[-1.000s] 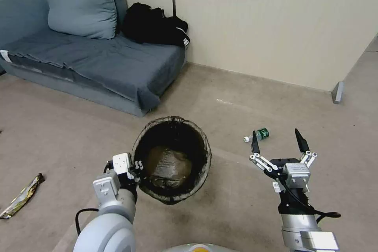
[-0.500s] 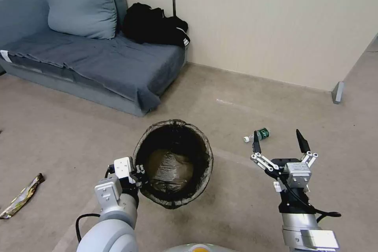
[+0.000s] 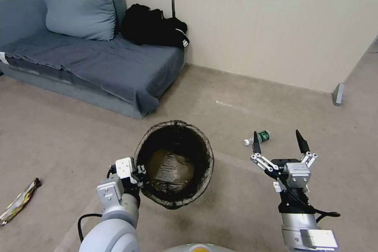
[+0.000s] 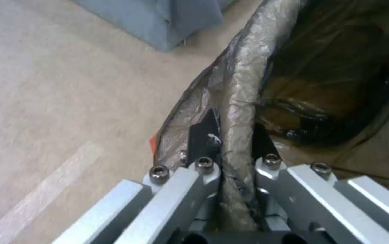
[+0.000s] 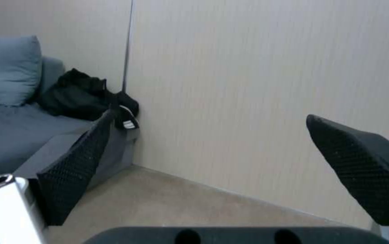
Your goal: Pick up the trash bin, then pick up the garbage from the floor and place it into the trash bin.
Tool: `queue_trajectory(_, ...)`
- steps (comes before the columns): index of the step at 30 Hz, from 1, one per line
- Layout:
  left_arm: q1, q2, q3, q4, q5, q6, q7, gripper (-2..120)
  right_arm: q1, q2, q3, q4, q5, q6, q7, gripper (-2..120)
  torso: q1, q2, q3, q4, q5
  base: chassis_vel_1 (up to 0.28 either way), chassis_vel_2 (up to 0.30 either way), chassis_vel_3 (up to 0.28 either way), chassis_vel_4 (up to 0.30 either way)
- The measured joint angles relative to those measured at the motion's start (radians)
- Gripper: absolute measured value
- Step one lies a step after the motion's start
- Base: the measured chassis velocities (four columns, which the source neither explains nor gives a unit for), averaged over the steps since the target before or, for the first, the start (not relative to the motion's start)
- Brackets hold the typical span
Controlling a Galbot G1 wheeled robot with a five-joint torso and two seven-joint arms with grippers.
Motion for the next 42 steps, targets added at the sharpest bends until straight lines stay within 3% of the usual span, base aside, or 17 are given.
queue_trajectory(15,-0.003,-0.003,0.001,0.008,0.003,-0.003,0.001,0,0.001,0.0,-0.001,-0.006,-0.002,0.013,-0.003,100,0.0,0.0,0.0,0.0,0.0,-0.126,0.127,0.125,-0.134)
queue_trajectory(30,-0.004,-0.004,0.0,0.011,0.004,-0.006,0.001,0,0.021,0.0,0.003,-0.018,0.006,0.032,-0.005,100,0.0,0.0,0.0,0.0001,0.0,-0.003,0.005,0.004,-0.003)
queue_trajectory(39,-0.009,0.001,-0.01,0.013,0.002,-0.007,0.001,0,0.078,0.0,0.011,-0.023,0.063,-0.074,0.041,100,0.0,0.0,0.0,0.0002,0.0,0.0,0.0,0.0,0.0)
queue_trajectory(41,-0.009,0.001,-0.011,0.014,0.001,-0.007,0.002,0,0.097,0.0,0.012,-0.023,0.095,-0.119,0.061,100,0.0,0.0,0.0,0.0002,0.0001,0.0,0.0,0.0,0.0)
queue_trajectory(42,-0.006,0.001,-0.012,0.016,0.0,-0.008,0.002,0,0.129,-0.012,0.015,-0.027,0.13,-0.19,0.092,100,0.0,0.0,0.0,-0.0004,-0.0001,0.0,0.0,0.0,0.0)
